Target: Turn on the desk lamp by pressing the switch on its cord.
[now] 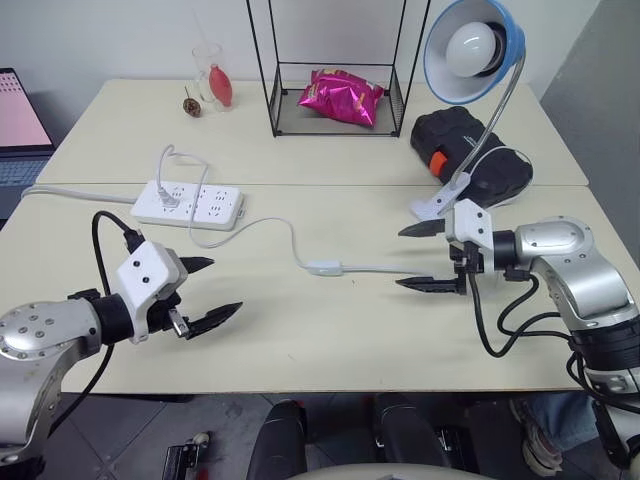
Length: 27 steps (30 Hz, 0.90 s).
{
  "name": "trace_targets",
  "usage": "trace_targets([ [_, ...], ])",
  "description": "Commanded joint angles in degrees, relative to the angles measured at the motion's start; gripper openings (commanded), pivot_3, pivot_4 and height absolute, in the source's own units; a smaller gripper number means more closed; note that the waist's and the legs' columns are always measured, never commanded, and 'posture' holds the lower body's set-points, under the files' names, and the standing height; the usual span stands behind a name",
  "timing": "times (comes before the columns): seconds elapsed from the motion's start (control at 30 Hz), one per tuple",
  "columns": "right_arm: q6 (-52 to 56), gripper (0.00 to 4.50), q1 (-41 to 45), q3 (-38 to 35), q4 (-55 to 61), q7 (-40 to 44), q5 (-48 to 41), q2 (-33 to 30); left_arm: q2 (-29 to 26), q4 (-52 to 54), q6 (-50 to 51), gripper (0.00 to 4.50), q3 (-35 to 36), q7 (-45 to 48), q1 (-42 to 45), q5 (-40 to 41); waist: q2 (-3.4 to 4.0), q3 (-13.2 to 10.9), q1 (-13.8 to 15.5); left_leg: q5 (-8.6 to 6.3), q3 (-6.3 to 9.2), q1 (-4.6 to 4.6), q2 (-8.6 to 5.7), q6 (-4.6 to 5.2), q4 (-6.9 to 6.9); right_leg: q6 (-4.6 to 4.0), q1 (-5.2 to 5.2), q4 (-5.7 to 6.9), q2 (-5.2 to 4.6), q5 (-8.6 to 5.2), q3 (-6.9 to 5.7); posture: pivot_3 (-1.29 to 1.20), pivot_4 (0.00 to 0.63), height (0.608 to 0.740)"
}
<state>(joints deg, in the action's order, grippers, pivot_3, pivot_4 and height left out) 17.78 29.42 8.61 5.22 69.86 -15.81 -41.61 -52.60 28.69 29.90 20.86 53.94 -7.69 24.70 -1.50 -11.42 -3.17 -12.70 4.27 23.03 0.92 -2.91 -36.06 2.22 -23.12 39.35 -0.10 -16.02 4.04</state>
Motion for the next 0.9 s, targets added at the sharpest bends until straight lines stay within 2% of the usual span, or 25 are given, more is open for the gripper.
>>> trace_targets([
  [0.03,-0.70,4.46,-0.18,-1.07,1.28,-0.11,-0.76,-0.13,-0.76,1.42,0.28,4.50,1.96,0.11,1.48,1.76,0.00,0.00,0.00,0.00,0.00,0.00,0.00,0.00,0.00,0.00,0.00,0.00,0.00,0.00,0.00,0.00,0.150,0.740],
  [0.3,1.02,4.46,0.35,-0.44,0.83,0.06,-0.87,0.04,-2.36,3.28,2.20,4.50,1.25,-0.92,1.52,0.95,0.00,0.00,0.00,0.00,-0.01,-0.01,0.00,0.00,0.00,0.01,0.00,0.00,0.00,0.00,0.01,0.00,0.150,0.740],
  [0.67,4.29,4.46,3.49,2.39,-0.94,0.00,0.91,0.42,-2.89,3.77,-2.38,4.50,-0.64,1.55,1.86,0.41,0.00,0.00,-0.04,0.00,-0.02,-0.01,0.00,0.00,0.00,-0.04,0.00,-0.01,0.00,0.03,0.01,0.00,0.150,0.740],
  [0.9,6.21,4.46,9.92,7.88,-7.96,-1.27,4.11,6.50,-2.90,3.53,-4.67,4.50,-4.53,2.75,3.37,-0.36,0.00,0.00,-0.10,0.00,-0.03,-0.02,0.02,0.00,0.00,-0.03,-0.01,0.00,0.02,0.05,0.01,0.00,0.150,0.740],
])
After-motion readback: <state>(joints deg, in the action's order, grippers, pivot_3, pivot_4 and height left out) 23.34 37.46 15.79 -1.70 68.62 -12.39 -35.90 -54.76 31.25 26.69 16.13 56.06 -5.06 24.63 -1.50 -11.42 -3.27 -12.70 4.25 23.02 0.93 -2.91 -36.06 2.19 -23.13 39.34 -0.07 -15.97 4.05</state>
